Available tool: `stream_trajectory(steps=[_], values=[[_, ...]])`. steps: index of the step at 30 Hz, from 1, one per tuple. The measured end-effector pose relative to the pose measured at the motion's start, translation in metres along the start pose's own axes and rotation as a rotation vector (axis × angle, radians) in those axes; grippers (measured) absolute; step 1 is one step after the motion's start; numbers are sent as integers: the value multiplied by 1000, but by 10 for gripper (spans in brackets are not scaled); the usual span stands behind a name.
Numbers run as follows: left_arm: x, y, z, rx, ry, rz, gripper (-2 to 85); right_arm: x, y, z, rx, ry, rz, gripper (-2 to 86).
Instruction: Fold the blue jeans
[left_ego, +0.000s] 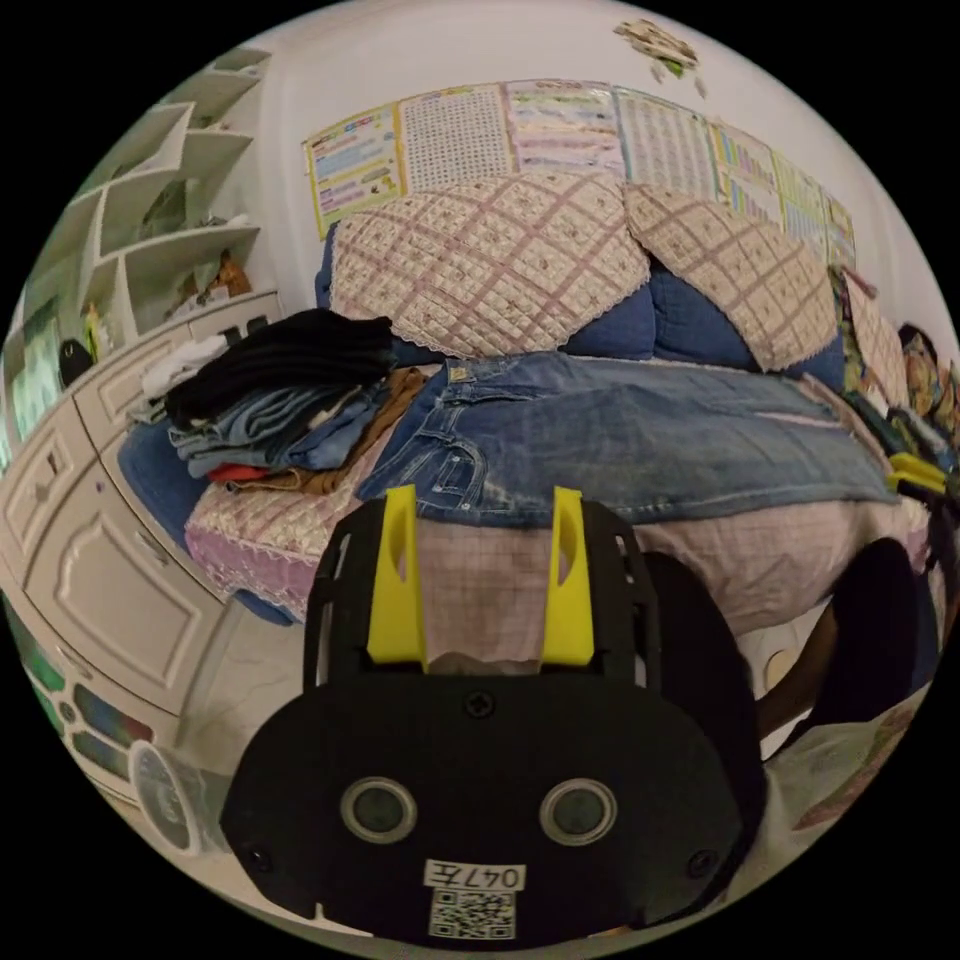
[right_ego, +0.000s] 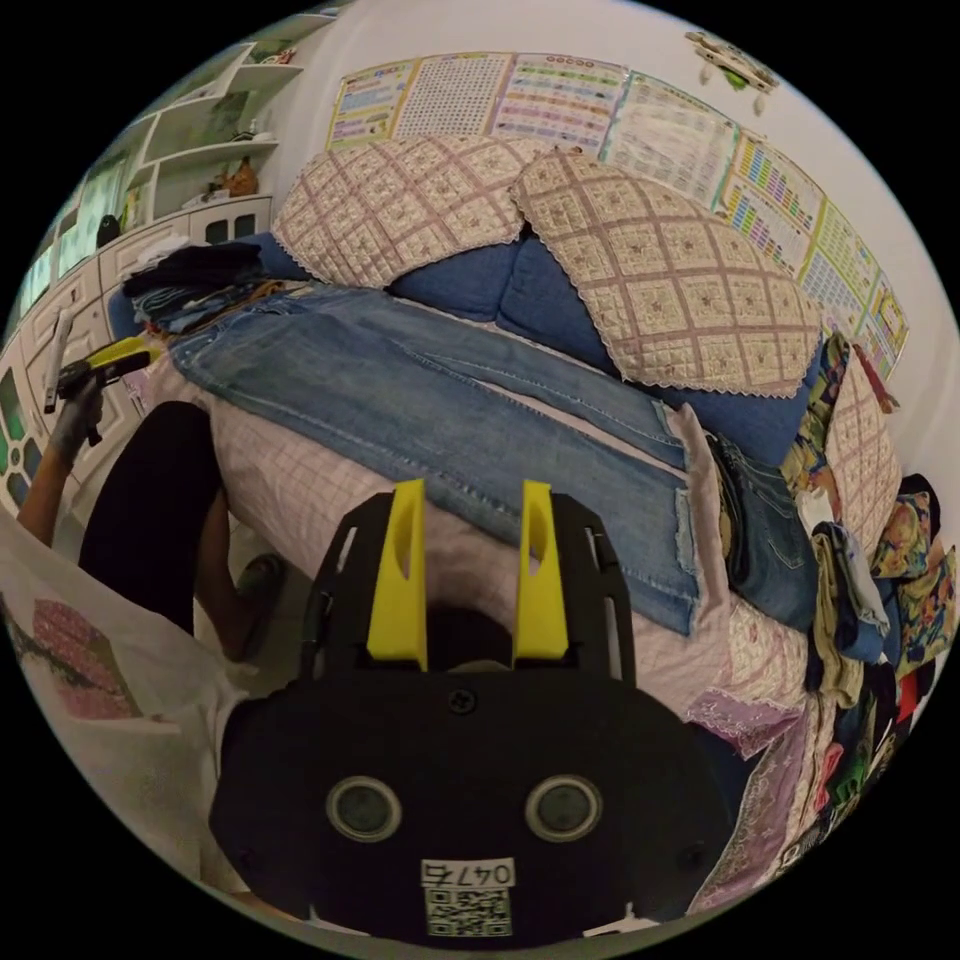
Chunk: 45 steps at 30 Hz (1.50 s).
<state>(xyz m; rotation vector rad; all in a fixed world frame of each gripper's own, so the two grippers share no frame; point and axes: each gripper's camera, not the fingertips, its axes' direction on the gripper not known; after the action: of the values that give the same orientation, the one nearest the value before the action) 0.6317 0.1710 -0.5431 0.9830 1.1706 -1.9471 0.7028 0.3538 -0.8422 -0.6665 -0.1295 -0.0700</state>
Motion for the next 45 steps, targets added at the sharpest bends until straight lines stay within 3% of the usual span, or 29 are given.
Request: stream_trajectory(steps=[5, 9, 18, 22, 25, 45], values=[[9, -4, -2, -25, -18, 1, 177, 6, 12, 9, -20, 61, 52, 107], [18, -7, -4, -35, -52, -15, 163, 15, 22, 15, -29, 125, 90, 42], [83, -19, -18, 13, -152, 162, 8, 27, 34, 28, -17, 74, 130, -10], [137, -18, -2, 5, -325, 435, 38, 29, 35, 34, -22, 80, 123, 12], [168, -15, 25, -83, -329, 587, 104, 34, 38, 40, -41, 81, 121, 48], [235, -35, 63, -95, -282, 580, 87, 61, 59, 67, -171, 221, 75, 55]])
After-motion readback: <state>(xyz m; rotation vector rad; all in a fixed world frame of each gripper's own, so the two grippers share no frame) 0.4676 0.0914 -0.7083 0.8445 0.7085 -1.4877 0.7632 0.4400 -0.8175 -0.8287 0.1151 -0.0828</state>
